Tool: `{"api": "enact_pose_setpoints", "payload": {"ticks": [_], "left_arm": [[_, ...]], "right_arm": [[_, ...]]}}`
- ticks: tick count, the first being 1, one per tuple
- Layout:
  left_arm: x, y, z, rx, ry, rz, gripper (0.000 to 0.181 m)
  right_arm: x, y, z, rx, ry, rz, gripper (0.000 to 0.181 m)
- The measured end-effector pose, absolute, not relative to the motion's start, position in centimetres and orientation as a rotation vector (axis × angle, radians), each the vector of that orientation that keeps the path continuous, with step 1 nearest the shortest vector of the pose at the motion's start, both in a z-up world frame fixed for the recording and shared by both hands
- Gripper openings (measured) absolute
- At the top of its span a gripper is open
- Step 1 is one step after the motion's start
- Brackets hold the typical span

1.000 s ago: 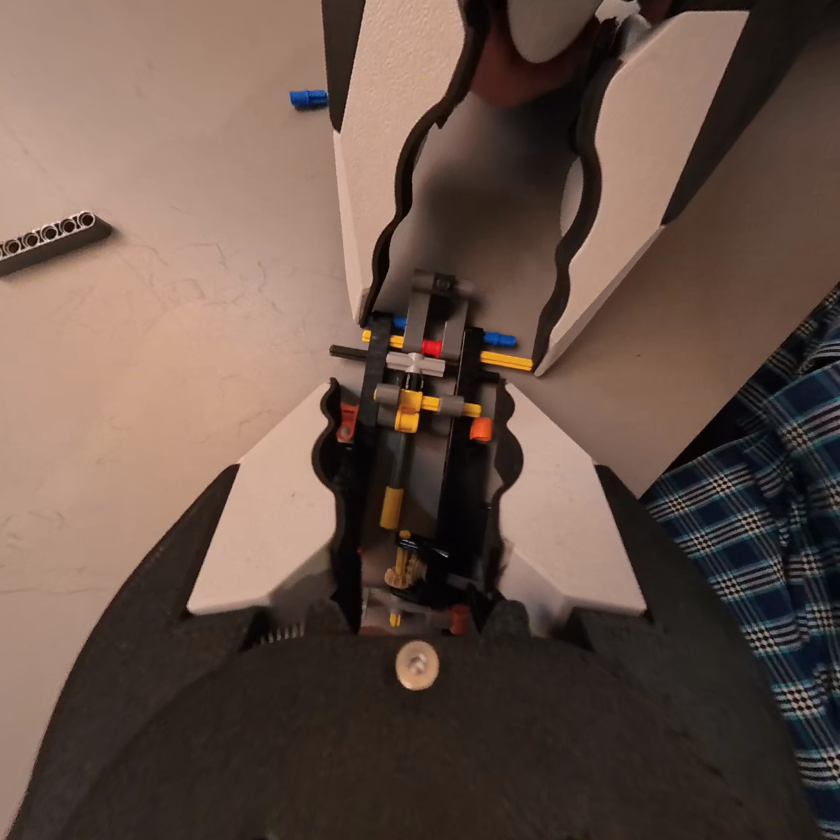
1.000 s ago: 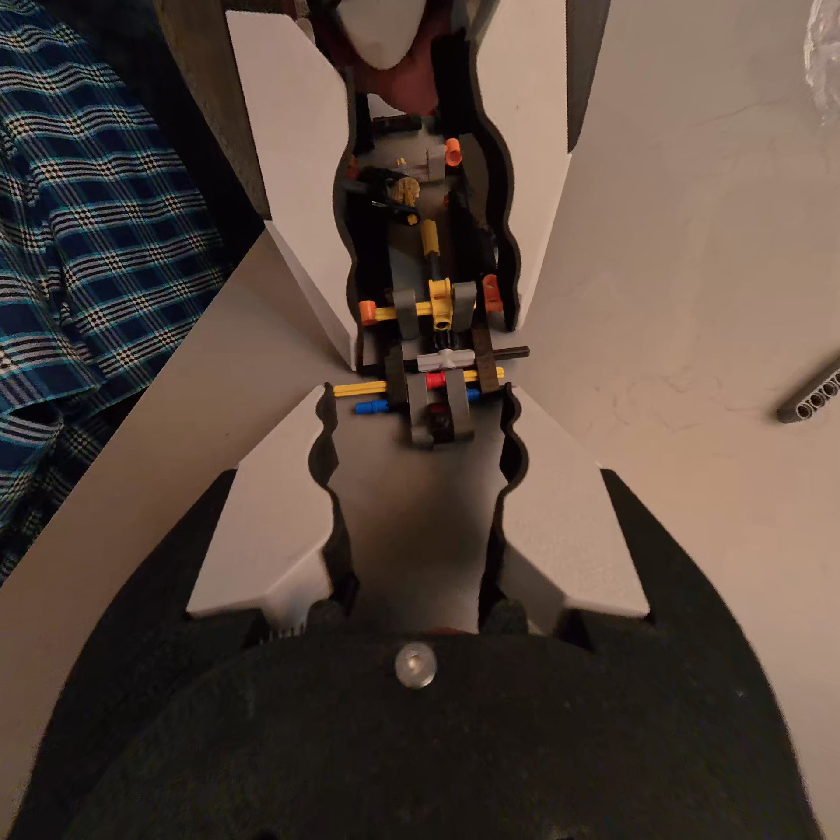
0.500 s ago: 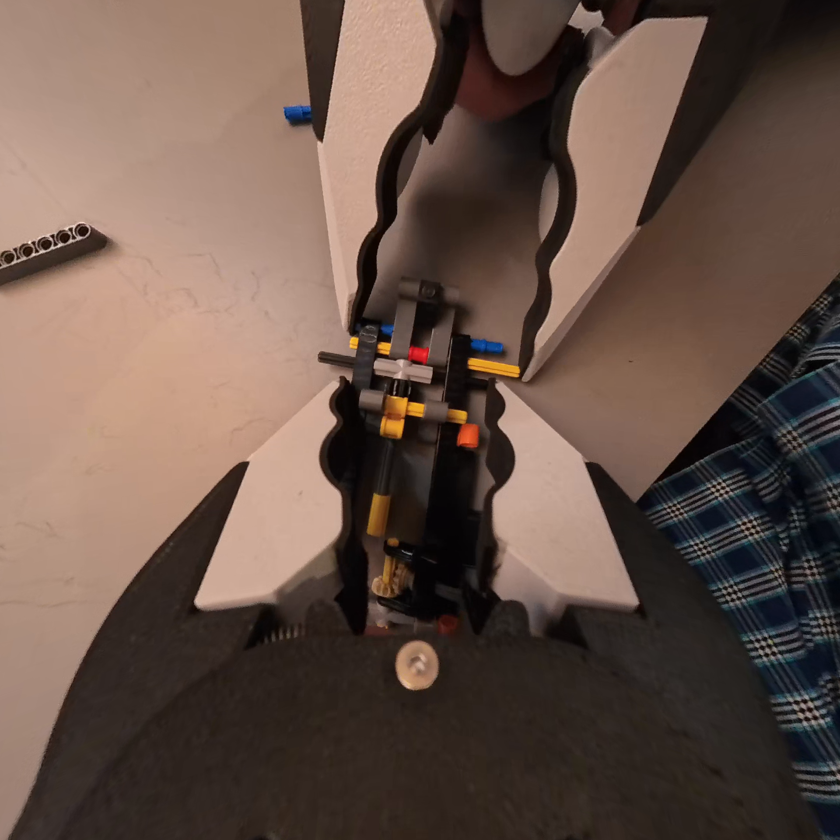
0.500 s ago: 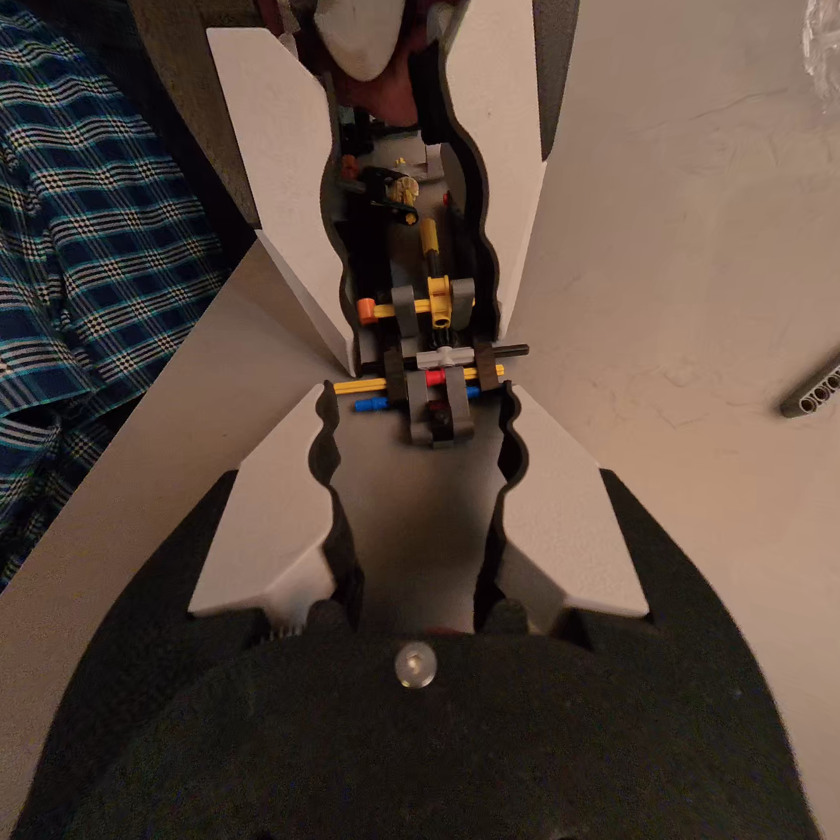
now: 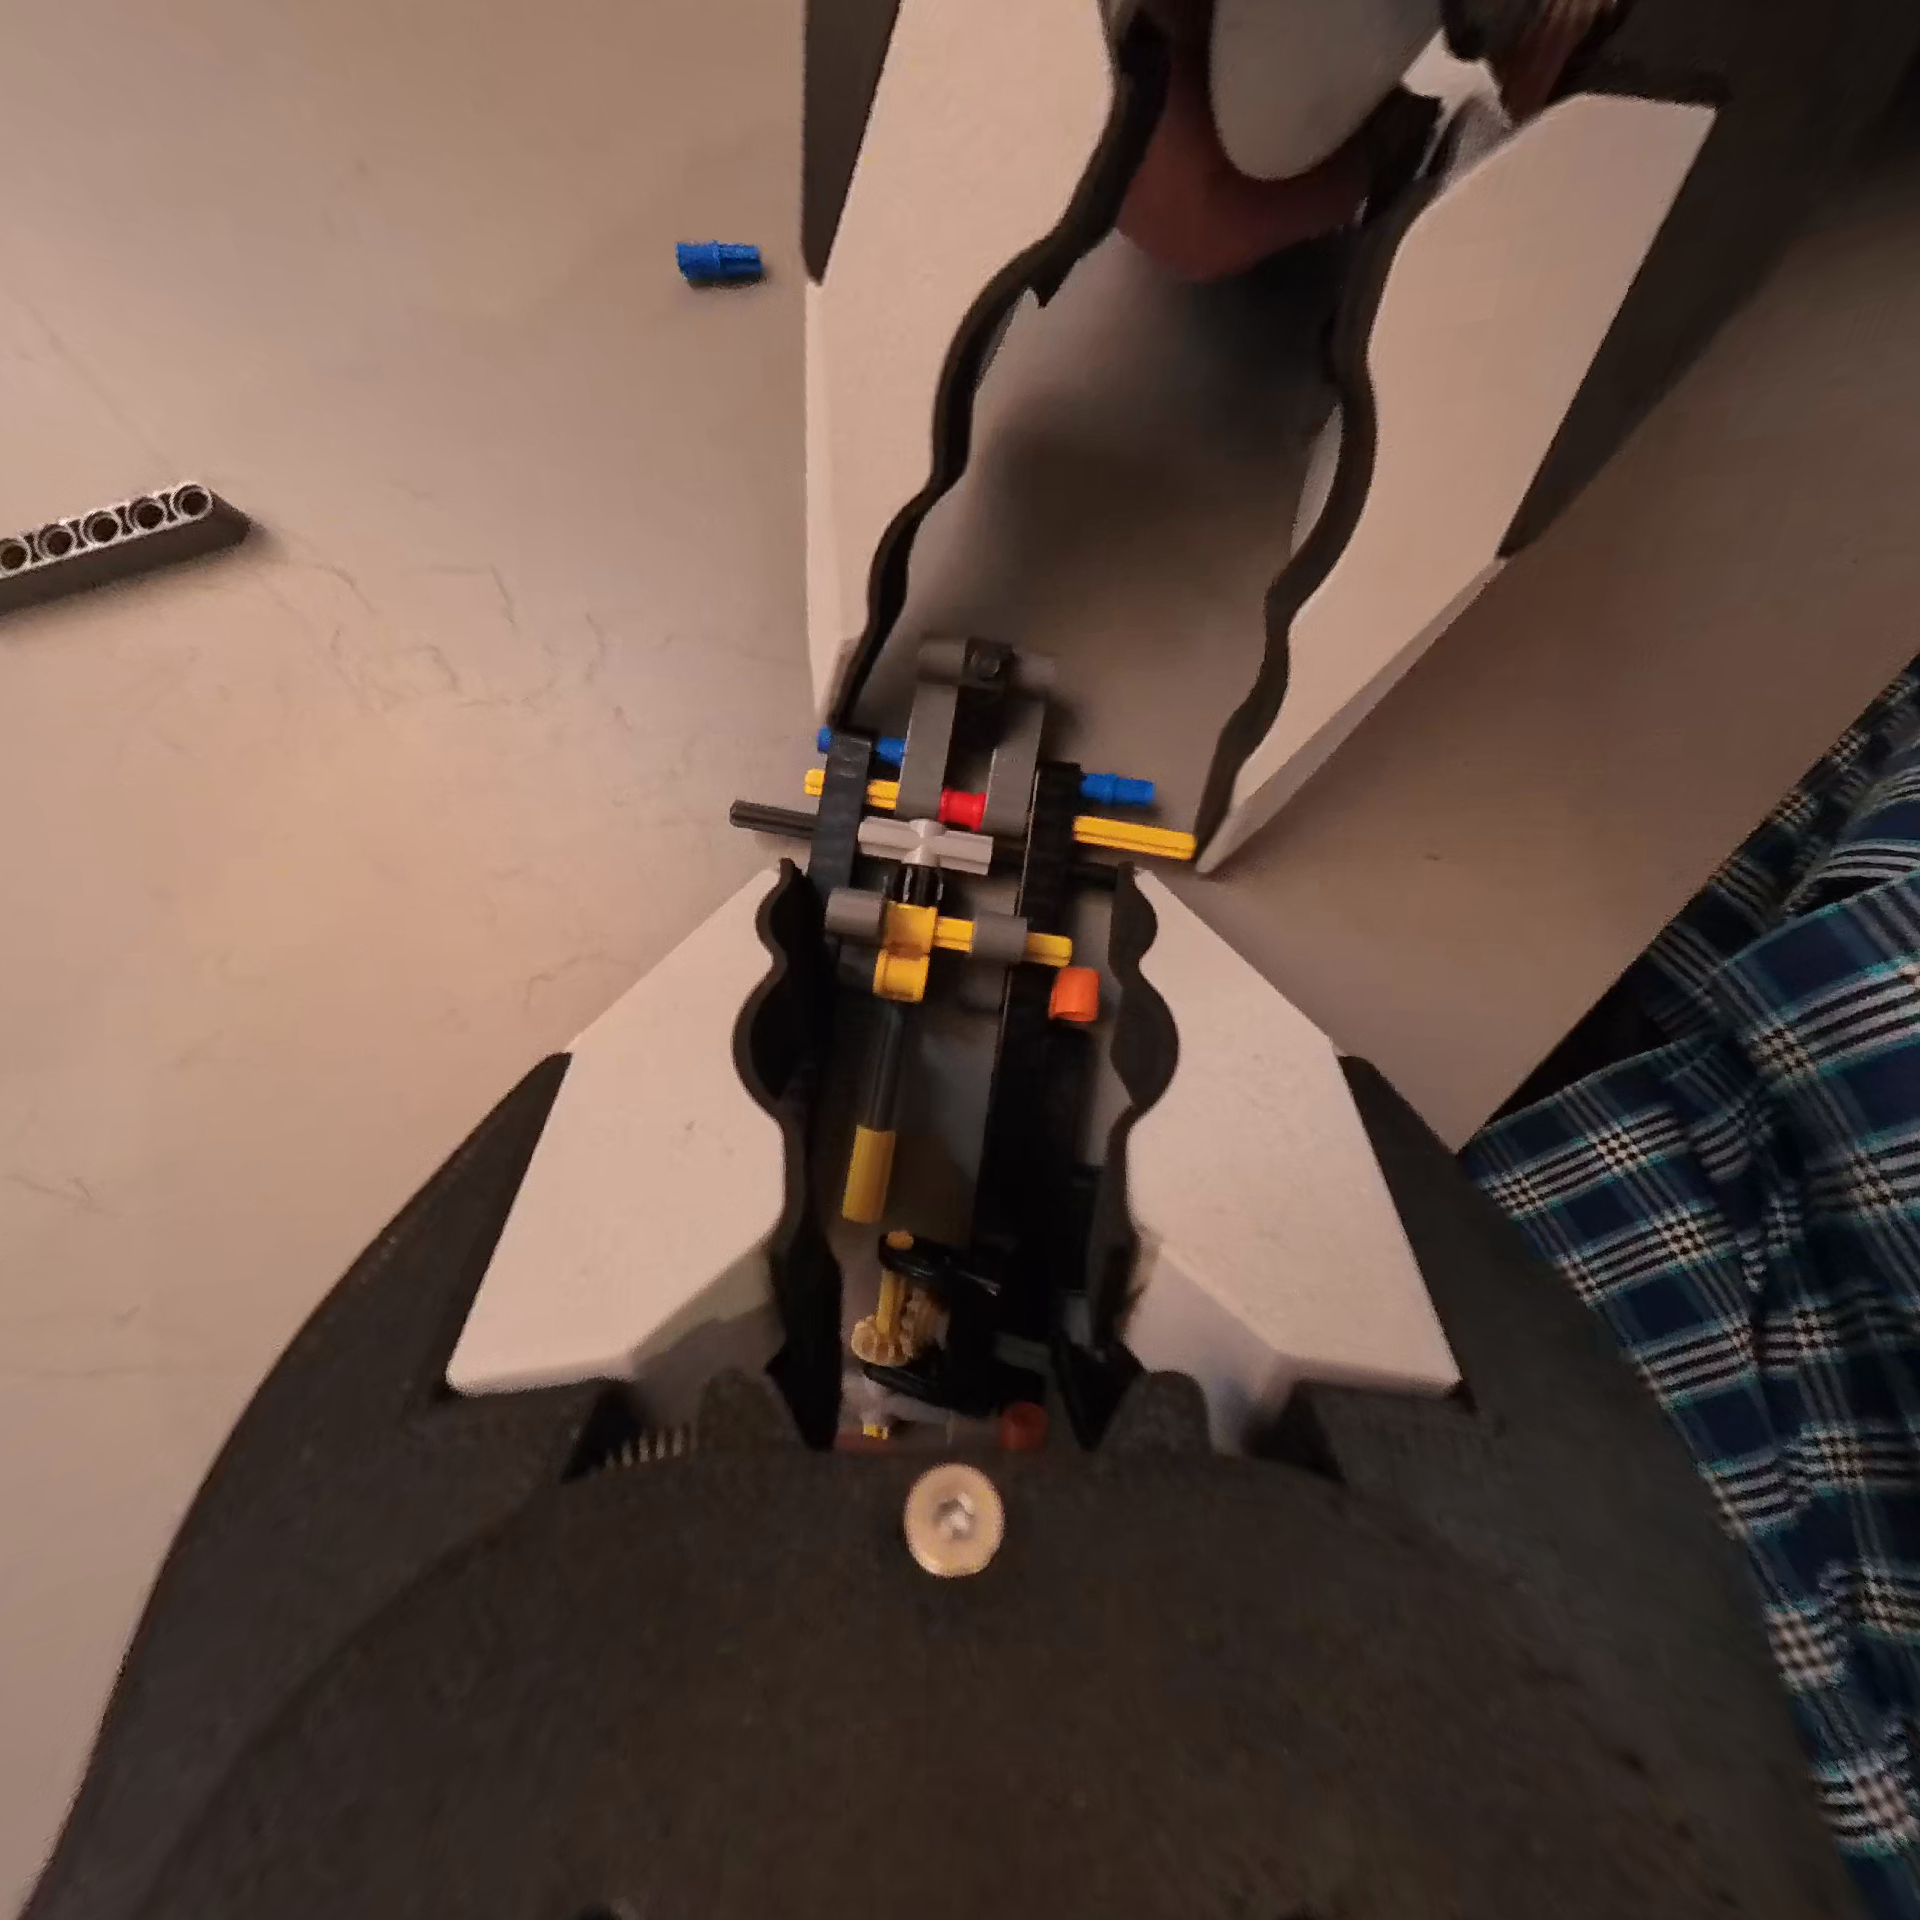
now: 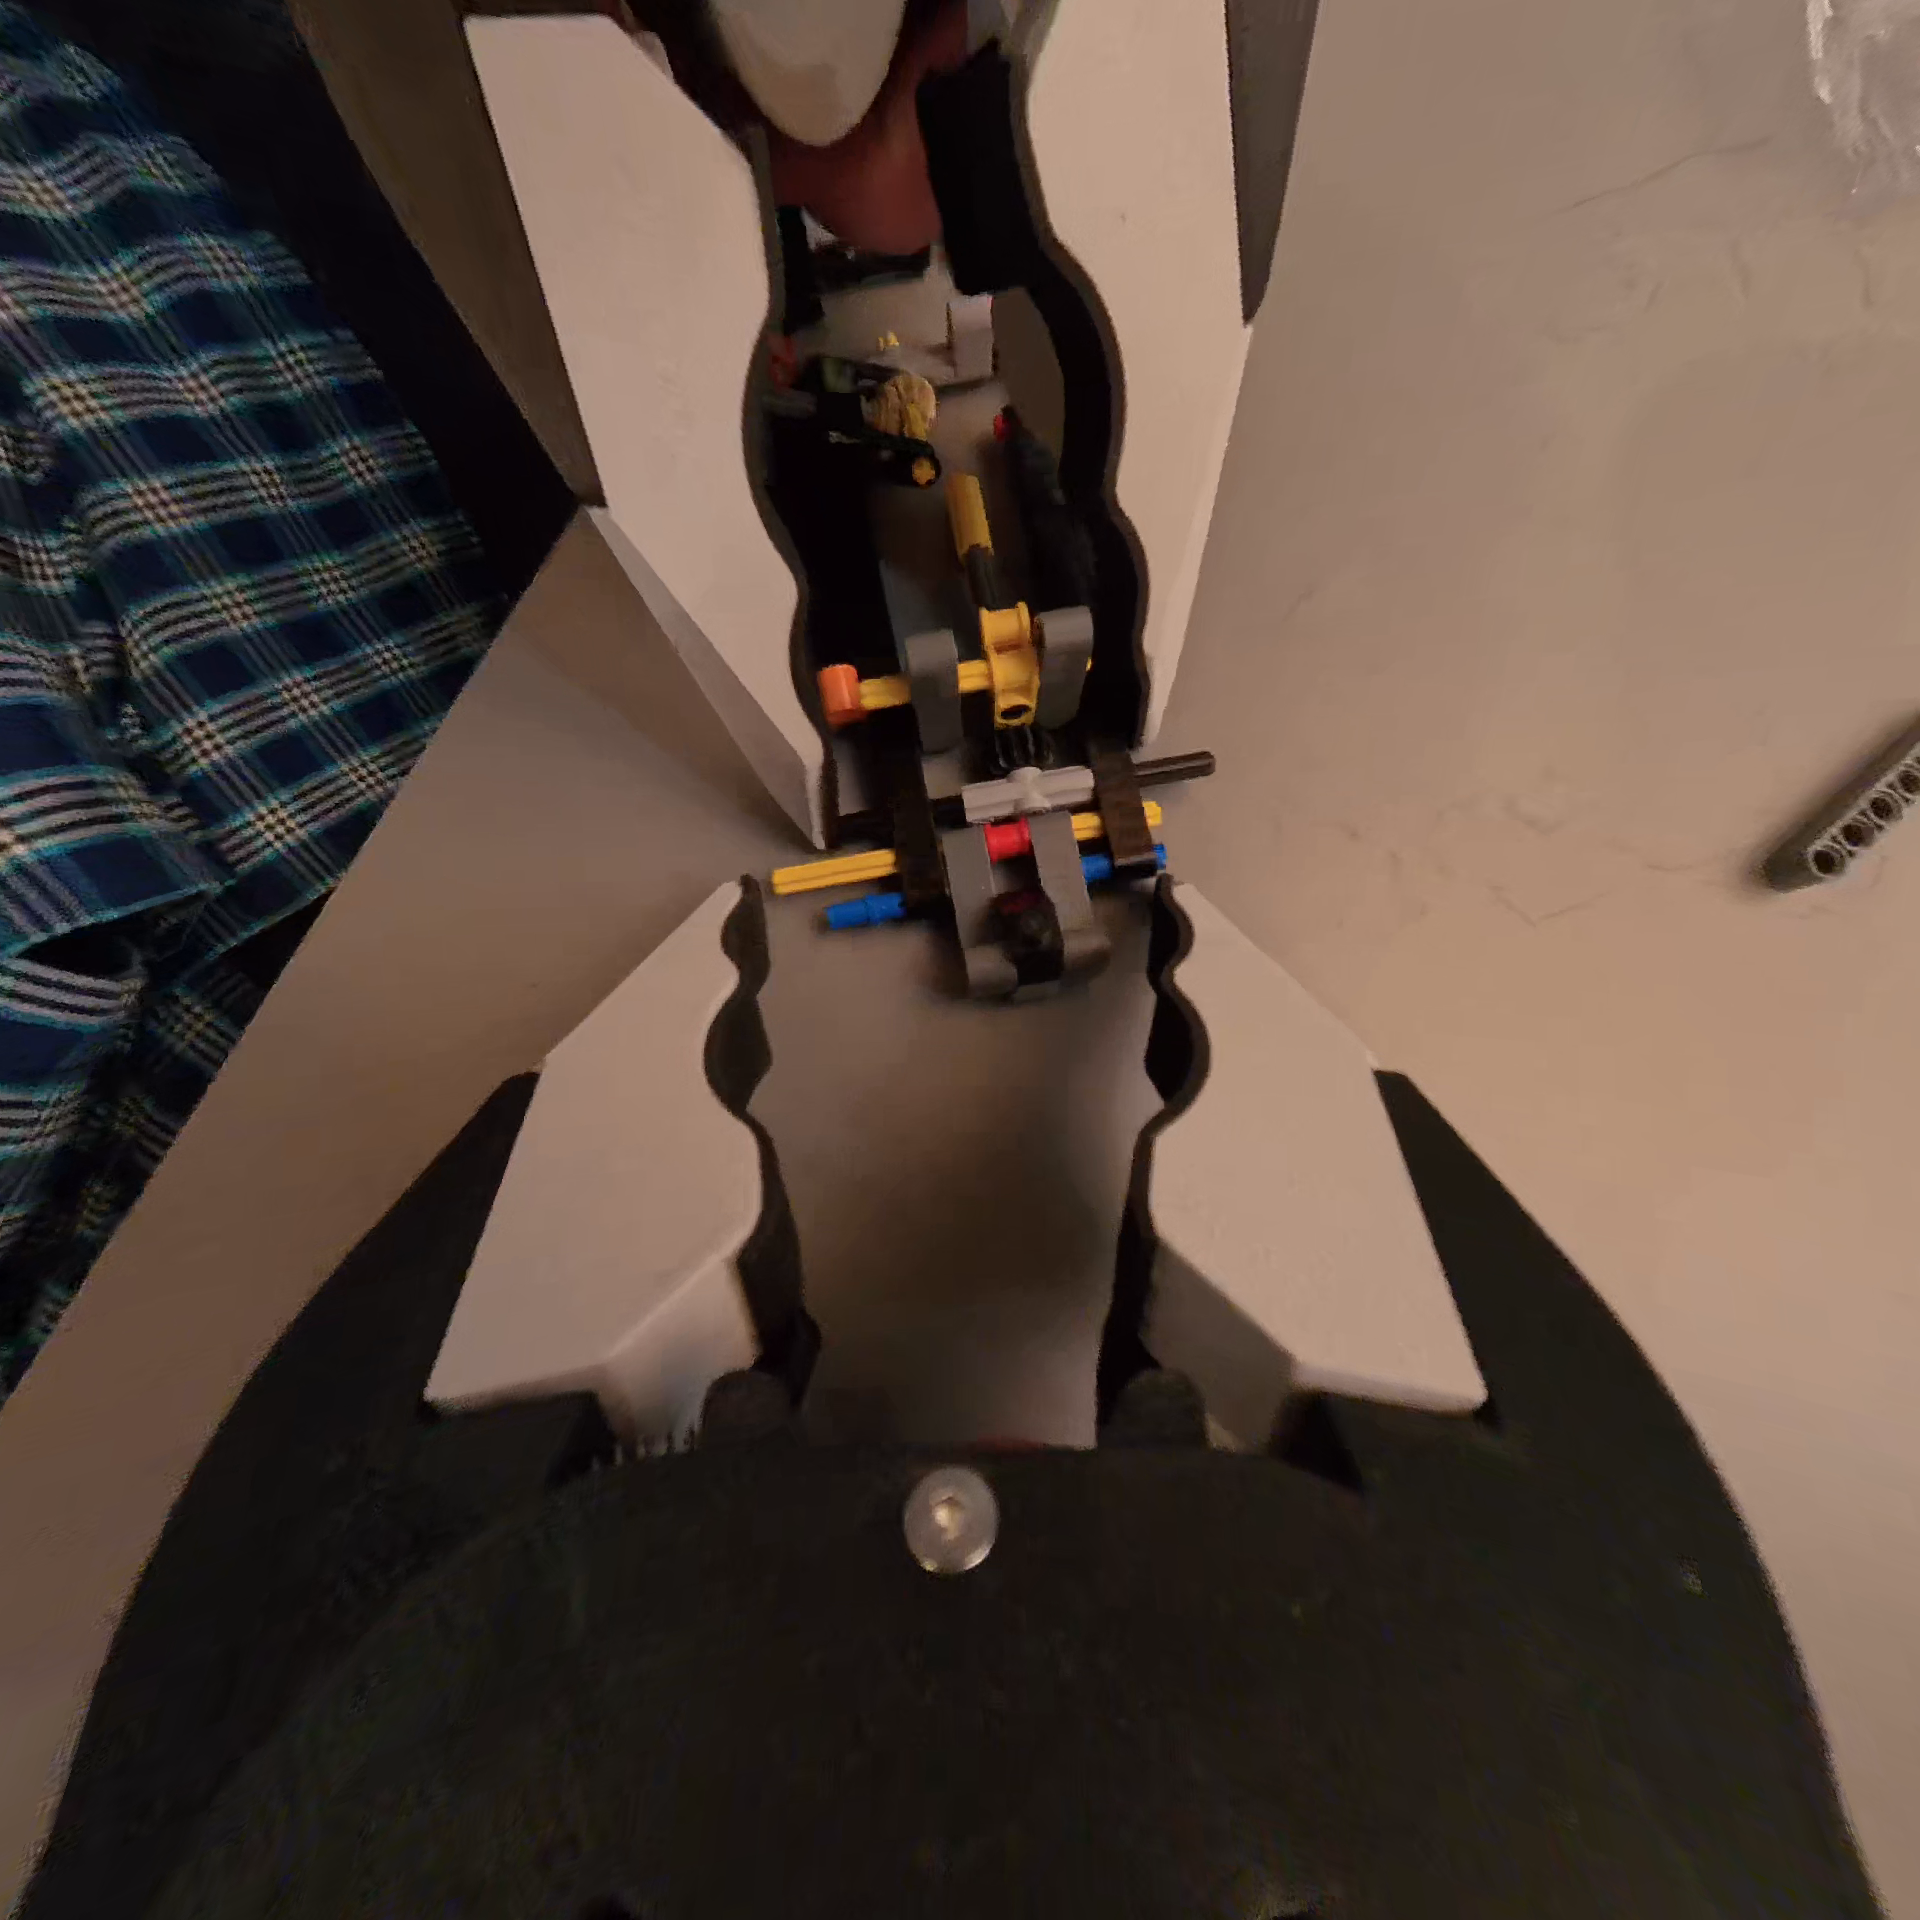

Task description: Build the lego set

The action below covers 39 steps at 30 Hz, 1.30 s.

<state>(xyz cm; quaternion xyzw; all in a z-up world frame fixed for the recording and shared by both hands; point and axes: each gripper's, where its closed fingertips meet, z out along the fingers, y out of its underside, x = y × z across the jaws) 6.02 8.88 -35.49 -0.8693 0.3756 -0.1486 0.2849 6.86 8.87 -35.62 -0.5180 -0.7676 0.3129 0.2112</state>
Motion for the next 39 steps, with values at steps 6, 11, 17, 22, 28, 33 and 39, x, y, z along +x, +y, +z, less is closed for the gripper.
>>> {"api": "enact_pose_setpoints", "payload": {"ticks": [6, 11, 17, 22, 28, 33, 39], "left_arm": [[6.10, 8.88, -35.49, -2.324, 1.010, -0.387, 0.057], [6.15, 8.87, -35.51, -2.314, 1.021, -0.381, 0.057], [6.20, 8.89, -35.54, -2.313, 1.023, -0.375, 0.057], [6.25, 8.90, -35.54, -2.310, 1.030, -0.376, 0.057], [6.32, 8.93, -35.52, -2.307, 1.034, -0.380, 0.057], [6.35, 8.97, -35.52, -2.305, 1.036, -0.380, 0.057], [6.39, 8.99, -35.52, -2.302, 1.041, -0.380, 0.058]], "right_arm": [[6.90, 8.73, -35.55, -1.431, -2.103, 0.873, 0.064], [6.94, 8.67, -35.56, -1.431, -2.102, 0.881, 0.062], [7.00, 8.76, -35.56, -1.434, -2.105, 0.890, 0.060], [7.02, 8.83, -35.55, -1.440, -2.103, 0.890, 0.059], [7.03, 8.91, -35.53, -1.446, -2.097, 0.886, 0.059], [7.00, 9.01, -35.52, -1.457, -2.089, 0.884, 0.059], [6.99, 9.00, -35.49, -1.454, -2.082, 0.874, 0.060]]}}
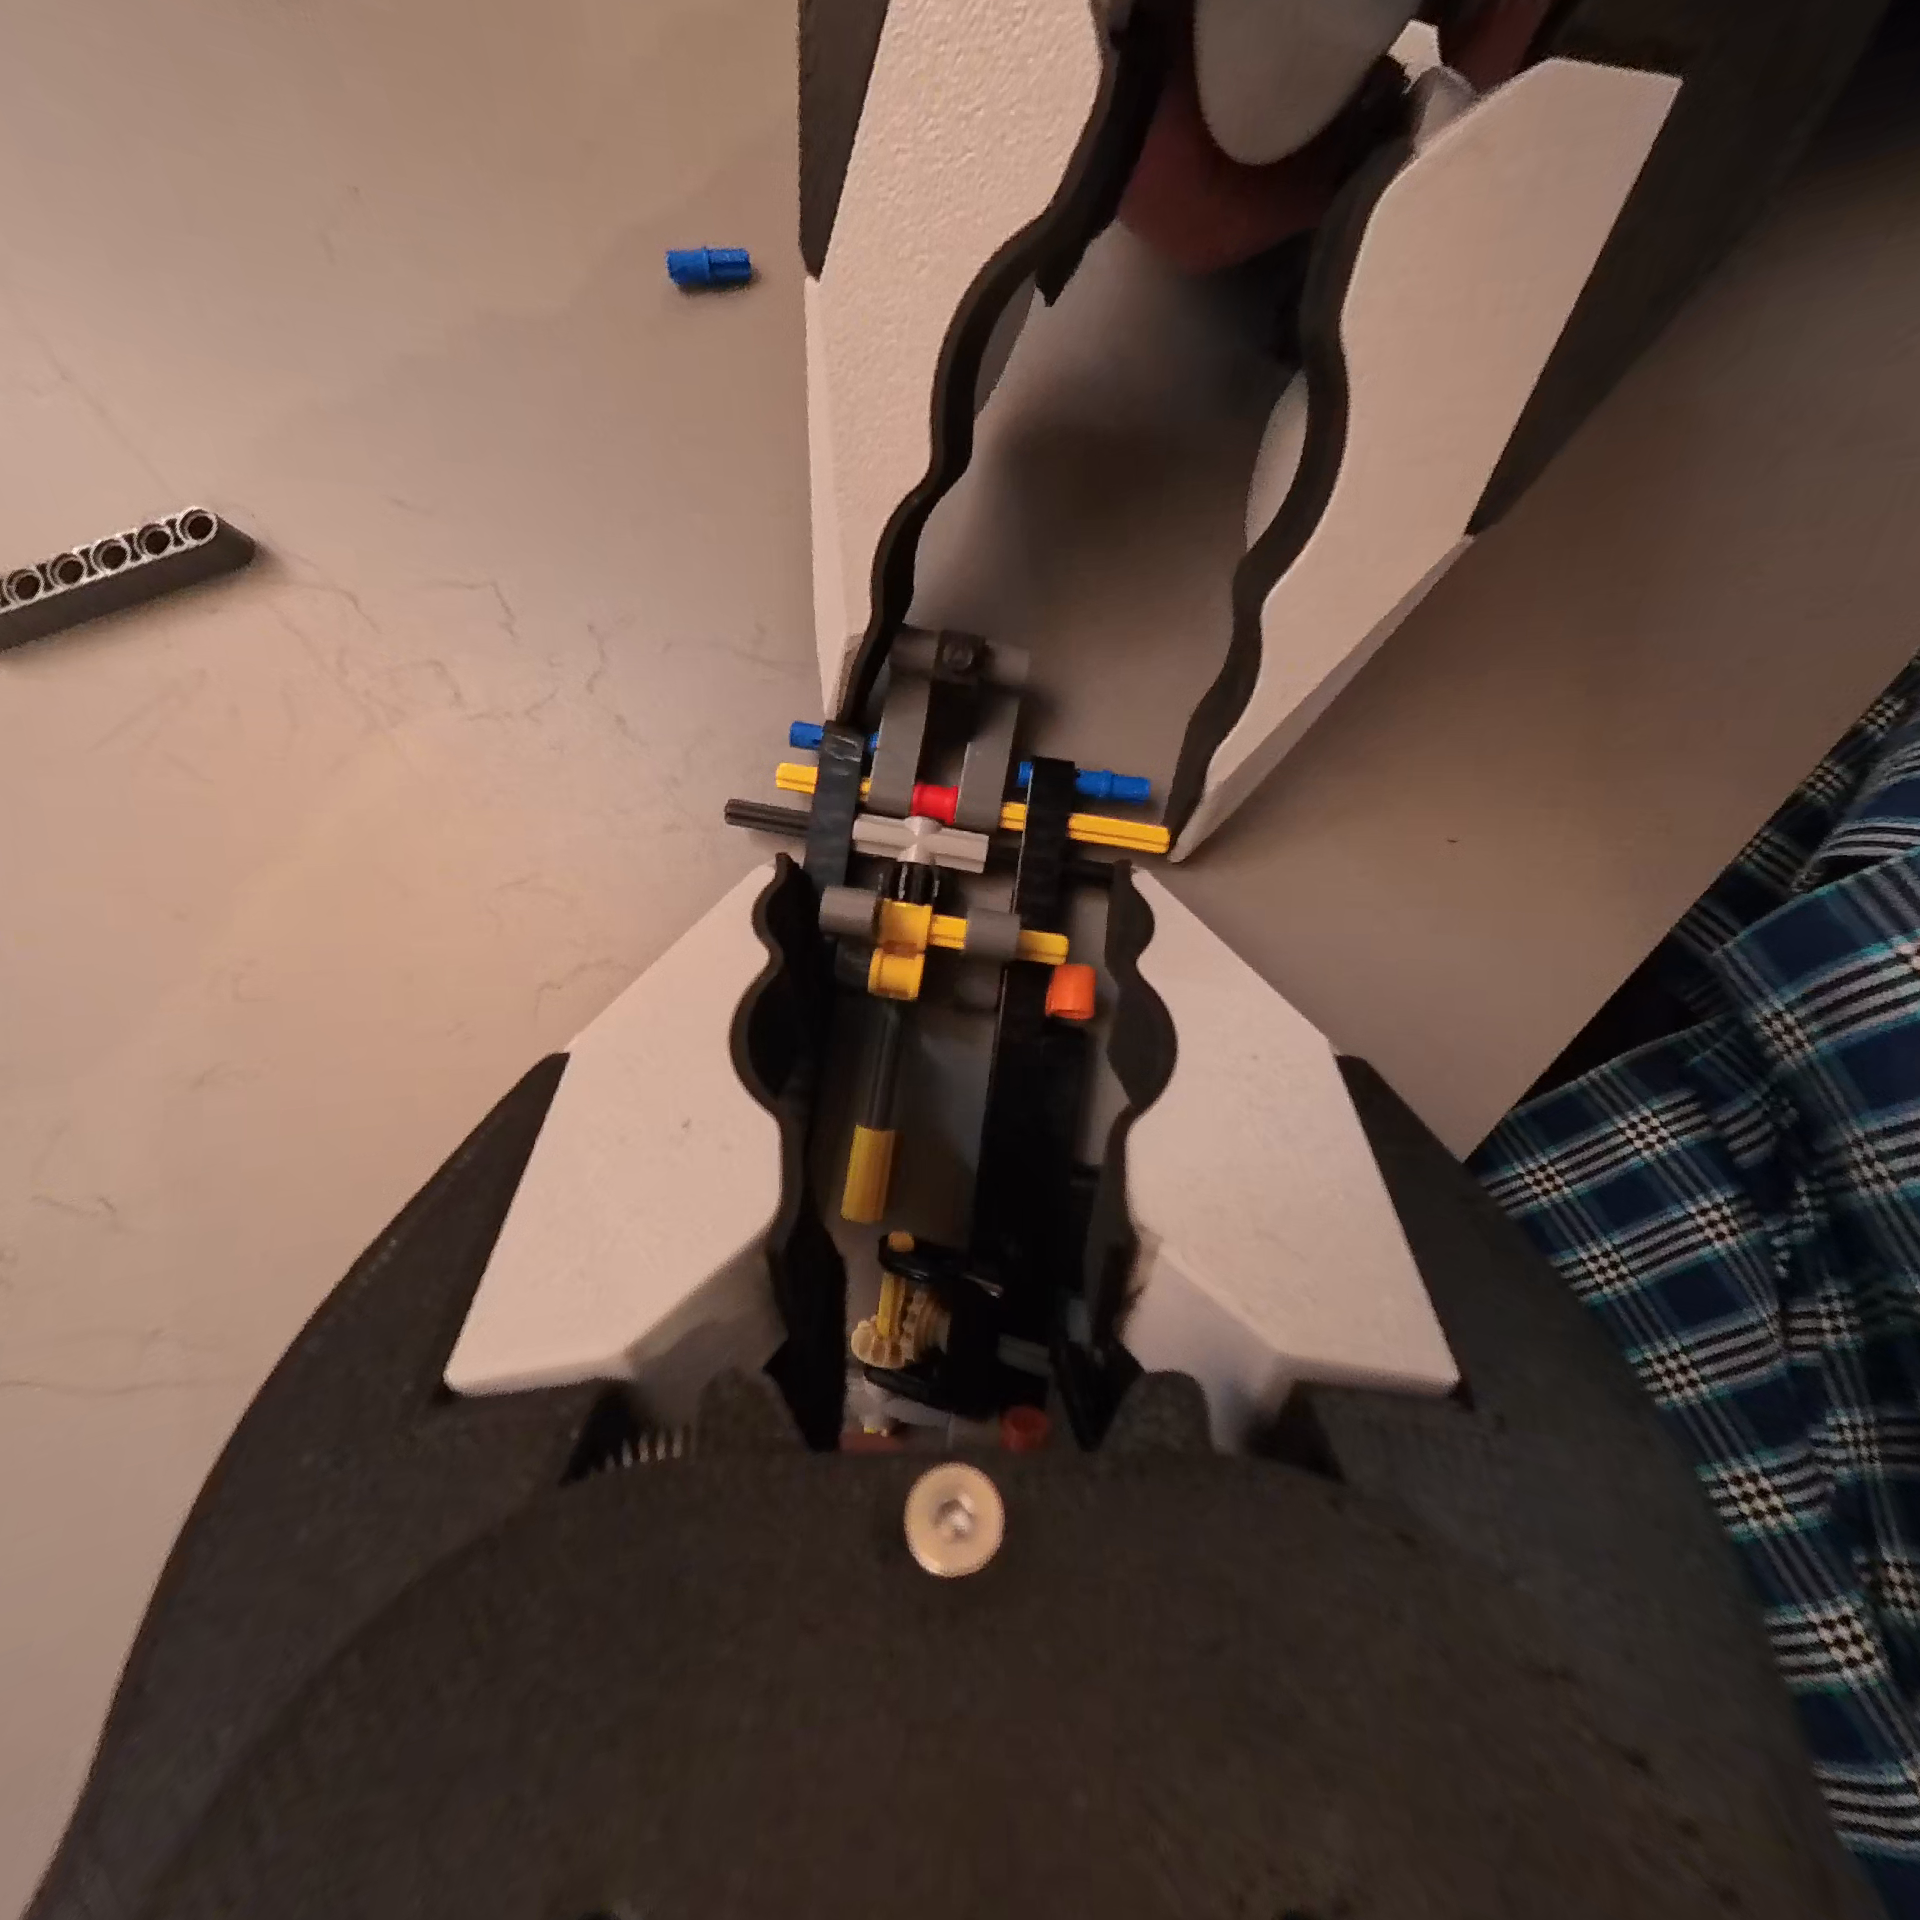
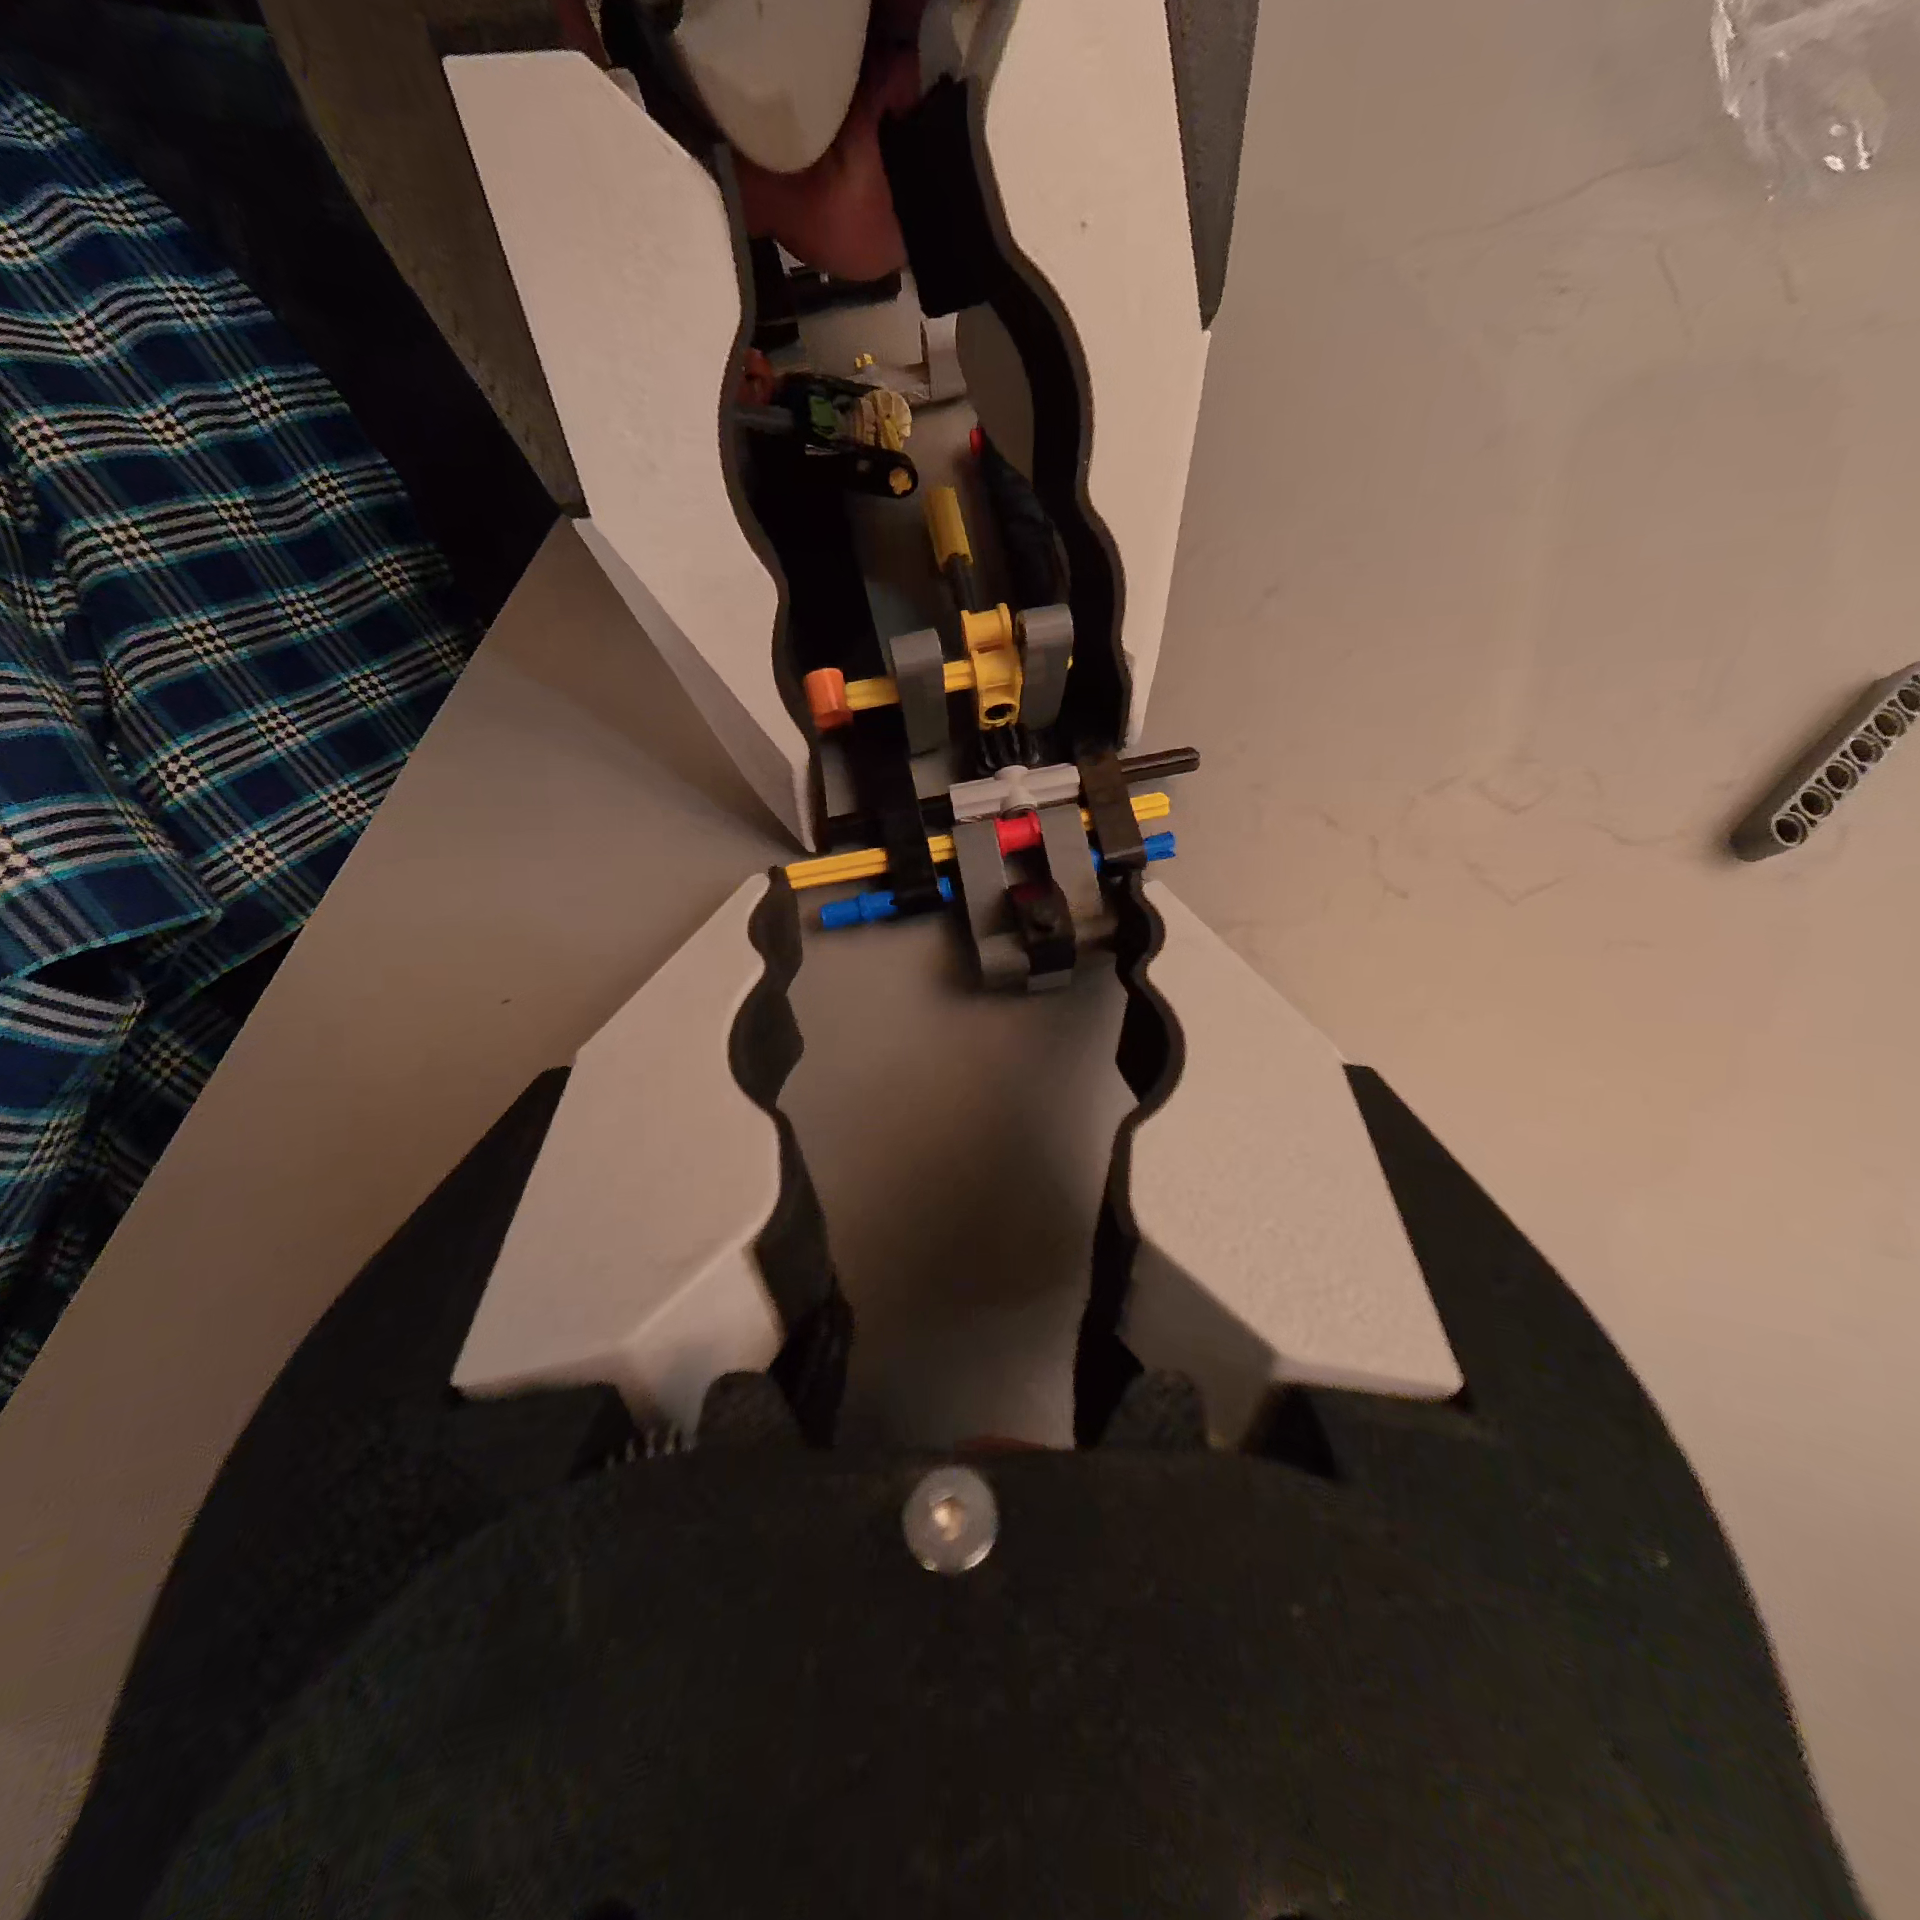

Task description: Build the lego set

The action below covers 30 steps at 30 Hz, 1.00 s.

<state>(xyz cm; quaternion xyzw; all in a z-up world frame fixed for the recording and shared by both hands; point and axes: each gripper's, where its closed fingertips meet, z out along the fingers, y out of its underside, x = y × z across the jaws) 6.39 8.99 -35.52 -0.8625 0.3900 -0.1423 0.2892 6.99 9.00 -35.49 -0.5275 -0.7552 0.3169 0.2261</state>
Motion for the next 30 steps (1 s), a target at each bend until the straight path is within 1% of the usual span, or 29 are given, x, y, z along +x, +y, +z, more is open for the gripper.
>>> {"api": "enact_pose_setpoints", "payload": {"ticks": [22, 25, 26, 28, 30], "left_arm": [[6.2, 9.1, -35.6, -2.300, 1.045, -0.371, 0.058], [6.4, 9.1, -35.6, -2.301, 1.043, -0.372, 0.058], [6.3, 9.1, -35.6, -2.302, 1.043, -0.374, 0.058], [6.3, 9.1, -35.6, -2.302, 1.041, -0.374, 0.058], [6.3, 9.1, -35.6, -2.304, 1.040, -0.376, 0.058]], "right_arm": [[6.9, 9.2, -35.4, -1.484, -2.073, 0.886, 0.060], [6.9, 9.3, -35.2, -1.448, -2.063, 0.849, 0.062], [6.9, 9.4, -34.9, -1.432, -2.048, 0.838, 0.067], [6.9, 9.3, -34.2, -1.373, -2.037, 0.819, 0.063], [6.7, 9.2, -34.1, -1.312, -2.046, 0.780, 0.062]]}}
